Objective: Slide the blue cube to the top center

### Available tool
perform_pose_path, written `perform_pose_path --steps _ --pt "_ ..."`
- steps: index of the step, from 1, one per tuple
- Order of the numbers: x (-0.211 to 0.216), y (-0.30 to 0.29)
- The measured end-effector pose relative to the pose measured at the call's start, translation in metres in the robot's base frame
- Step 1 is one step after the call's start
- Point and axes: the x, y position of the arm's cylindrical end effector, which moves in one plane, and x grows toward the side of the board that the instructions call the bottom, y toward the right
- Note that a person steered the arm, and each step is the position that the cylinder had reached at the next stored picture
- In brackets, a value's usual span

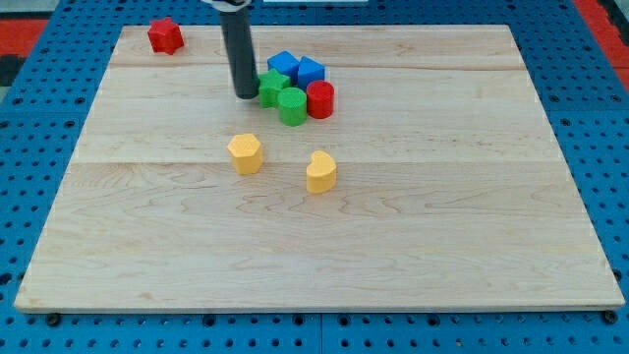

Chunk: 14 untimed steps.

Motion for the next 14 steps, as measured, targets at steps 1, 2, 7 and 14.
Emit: perform_pose_path --steps 1,2,7,14 --pt "0.003 0.029" --pt "0.004 0.060" --pt "-0.051 0.045" --pt "-0.089 0.047"
